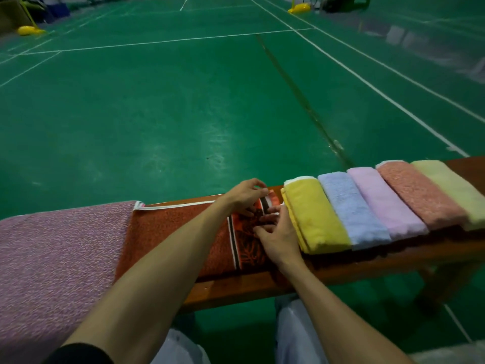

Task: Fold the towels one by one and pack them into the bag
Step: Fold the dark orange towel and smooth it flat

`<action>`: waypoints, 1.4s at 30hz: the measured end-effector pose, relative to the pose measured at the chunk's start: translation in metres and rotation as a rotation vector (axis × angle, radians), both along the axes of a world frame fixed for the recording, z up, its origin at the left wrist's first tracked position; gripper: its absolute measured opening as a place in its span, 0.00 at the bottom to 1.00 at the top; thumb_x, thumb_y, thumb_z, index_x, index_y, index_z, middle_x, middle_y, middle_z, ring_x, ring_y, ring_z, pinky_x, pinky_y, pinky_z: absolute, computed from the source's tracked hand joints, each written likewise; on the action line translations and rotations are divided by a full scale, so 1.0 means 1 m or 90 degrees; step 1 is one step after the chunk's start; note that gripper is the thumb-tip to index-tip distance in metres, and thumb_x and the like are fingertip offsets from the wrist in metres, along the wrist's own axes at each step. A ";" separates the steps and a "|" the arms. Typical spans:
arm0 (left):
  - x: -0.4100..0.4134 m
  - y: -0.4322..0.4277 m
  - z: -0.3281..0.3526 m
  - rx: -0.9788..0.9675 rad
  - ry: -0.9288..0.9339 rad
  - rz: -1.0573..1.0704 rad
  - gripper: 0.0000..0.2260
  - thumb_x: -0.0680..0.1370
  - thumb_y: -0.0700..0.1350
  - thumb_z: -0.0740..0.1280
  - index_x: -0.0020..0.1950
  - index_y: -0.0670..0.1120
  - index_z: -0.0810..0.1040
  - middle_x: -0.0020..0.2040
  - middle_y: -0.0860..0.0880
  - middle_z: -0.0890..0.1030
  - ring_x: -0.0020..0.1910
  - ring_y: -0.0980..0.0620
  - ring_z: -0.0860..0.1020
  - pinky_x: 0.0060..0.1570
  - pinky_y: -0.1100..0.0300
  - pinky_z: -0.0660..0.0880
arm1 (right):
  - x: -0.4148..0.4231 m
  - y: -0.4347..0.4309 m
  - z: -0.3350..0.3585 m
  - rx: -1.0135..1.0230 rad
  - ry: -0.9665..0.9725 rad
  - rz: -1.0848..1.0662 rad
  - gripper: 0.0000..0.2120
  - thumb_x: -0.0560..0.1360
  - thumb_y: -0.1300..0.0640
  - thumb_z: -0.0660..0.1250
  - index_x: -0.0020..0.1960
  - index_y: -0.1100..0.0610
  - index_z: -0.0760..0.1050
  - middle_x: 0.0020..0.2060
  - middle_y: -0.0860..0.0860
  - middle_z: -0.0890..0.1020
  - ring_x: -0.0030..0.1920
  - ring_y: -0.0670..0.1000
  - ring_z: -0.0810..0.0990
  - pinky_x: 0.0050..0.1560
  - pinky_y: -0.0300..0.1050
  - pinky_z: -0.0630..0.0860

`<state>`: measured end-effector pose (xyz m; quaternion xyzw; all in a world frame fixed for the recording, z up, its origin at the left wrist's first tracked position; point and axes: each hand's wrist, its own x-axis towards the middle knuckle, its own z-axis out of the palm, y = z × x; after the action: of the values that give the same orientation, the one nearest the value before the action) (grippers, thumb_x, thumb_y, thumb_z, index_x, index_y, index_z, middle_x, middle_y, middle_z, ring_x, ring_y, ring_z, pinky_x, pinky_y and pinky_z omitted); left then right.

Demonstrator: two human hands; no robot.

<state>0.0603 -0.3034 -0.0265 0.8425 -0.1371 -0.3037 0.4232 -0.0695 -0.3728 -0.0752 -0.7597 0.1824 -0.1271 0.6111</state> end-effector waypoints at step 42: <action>0.000 0.126 0.036 -0.107 -0.038 0.222 0.10 0.71 0.27 0.68 0.39 0.41 0.75 0.34 0.43 0.75 0.30 0.48 0.74 0.21 0.64 0.72 | -0.070 0.078 0.058 0.492 -0.058 -0.031 0.09 0.81 0.57 0.61 0.61 0.51 0.67 0.57 0.58 0.80 0.52 0.59 0.84 0.41 0.51 0.81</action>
<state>0.0603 -0.1771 0.0096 0.8238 -0.0263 -0.1879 0.5342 -0.1397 -0.2950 -0.0170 -0.4625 0.2073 -0.0969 0.8566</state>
